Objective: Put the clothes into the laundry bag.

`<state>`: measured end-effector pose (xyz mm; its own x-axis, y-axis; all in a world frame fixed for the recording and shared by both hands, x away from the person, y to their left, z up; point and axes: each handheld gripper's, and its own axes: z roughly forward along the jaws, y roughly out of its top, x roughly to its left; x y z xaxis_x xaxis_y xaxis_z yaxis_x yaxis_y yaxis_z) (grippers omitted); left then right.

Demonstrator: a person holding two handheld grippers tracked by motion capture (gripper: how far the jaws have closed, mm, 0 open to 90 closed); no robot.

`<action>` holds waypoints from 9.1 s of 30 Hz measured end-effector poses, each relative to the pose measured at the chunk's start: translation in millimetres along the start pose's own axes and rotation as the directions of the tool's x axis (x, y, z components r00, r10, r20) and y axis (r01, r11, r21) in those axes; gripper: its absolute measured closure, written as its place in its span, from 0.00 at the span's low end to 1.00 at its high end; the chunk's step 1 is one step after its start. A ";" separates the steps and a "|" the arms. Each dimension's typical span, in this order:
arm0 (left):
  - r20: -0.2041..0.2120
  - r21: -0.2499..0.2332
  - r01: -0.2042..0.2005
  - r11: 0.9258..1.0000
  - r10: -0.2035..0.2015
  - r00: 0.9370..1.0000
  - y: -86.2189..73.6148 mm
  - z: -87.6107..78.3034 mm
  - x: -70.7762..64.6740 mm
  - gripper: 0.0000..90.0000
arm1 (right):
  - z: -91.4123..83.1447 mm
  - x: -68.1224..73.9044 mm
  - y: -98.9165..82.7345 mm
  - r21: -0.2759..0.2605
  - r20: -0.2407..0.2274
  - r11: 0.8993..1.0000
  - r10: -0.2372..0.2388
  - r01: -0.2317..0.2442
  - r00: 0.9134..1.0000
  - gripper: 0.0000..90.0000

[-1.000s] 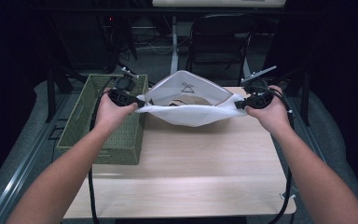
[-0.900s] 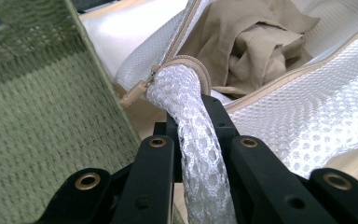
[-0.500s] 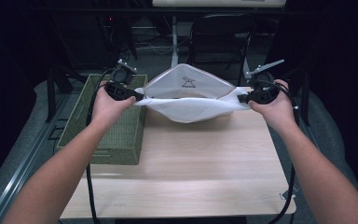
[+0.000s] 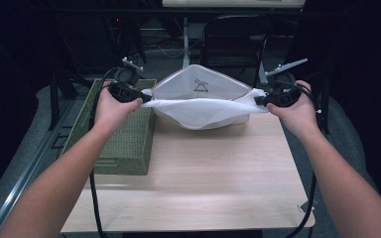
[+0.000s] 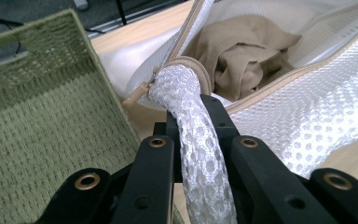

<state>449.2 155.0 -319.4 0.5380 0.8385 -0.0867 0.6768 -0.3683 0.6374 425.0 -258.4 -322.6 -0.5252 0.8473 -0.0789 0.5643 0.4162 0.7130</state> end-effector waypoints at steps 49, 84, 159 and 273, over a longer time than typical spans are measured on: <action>0.096 0.030 -0.029 0.999 0.026 0.995 -73.1 -7.4 -22.5 0.91 | -20.0 29.6 -49.6 0.046 -0.079 0.999 -0.023 0.027 0.997 0.89; 0.172 0.041 -0.010 0.999 0.003 0.985 -181.5 28.3 -39.9 0.89 | 6.9 62.9 -137.3 0.138 -0.164 0.990 -0.018 0.041 0.986 0.87; 0.123 -0.024 -0.096 0.995 0.098 0.988 -215.2 41.0 -63.4 0.50 | 31.7 110.2 -177.7 0.026 -0.205 0.995 -0.086 0.093 0.975 0.51; -0.031 -0.036 0.064 0.997 -0.065 0.997 -276.0 49.1 13.5 0.53 | 50.7 68.4 -237.2 -0.037 -0.062 0.982 0.180 -0.183 0.982 0.48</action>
<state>294.4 248.2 -534.1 0.4772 0.8726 -0.1041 0.6910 -0.2994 0.6580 287.6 -282.4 -532.4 -0.4531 0.8865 0.0943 0.6270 0.2417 0.7405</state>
